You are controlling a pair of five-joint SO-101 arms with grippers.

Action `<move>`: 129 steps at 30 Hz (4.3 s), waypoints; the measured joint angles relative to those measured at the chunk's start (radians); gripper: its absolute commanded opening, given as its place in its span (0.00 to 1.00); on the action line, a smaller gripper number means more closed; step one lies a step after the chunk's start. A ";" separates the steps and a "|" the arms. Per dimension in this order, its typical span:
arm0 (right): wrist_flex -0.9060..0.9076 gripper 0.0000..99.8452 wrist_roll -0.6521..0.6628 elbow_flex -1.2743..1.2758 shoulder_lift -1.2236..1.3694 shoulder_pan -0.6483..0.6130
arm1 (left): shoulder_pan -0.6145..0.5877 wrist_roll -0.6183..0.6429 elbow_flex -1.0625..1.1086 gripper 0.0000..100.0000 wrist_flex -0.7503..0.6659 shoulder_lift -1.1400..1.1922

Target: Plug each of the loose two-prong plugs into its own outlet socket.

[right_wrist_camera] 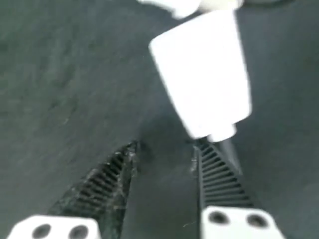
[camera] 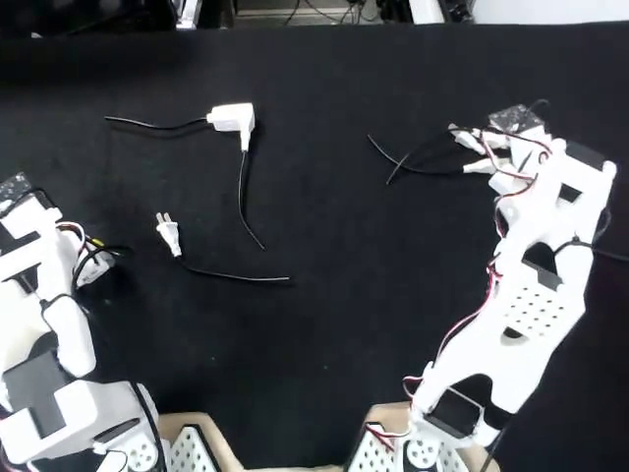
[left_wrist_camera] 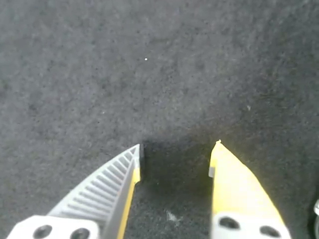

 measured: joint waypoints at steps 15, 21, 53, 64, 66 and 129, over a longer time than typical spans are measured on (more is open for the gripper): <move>-0.115 0.20 0.187 -0.069 0.089 0.054 | 0.000 0.000 0.000 0.23 0.000 0.000; -0.118 0.26 0.155 -0.069 0.029 0.063 | 0.000 0.000 0.000 0.23 0.000 0.000; 0.121 0.06 0.107 -0.589 0.374 -0.069 | 0.000 0.000 0.000 0.23 0.000 0.000; 0.516 0.03 0.052 -1.077 0.393 -0.155 | 0.000 0.000 0.000 0.23 0.000 0.000; 0.516 0.03 0.009 -1.145 0.393 -0.180 | 0.000 0.000 0.000 0.23 0.000 0.000; 0.450 0.03 -0.789 -1.208 0.167 -1.338 | 0.689 -0.210 0.916 0.04 -0.413 -1.680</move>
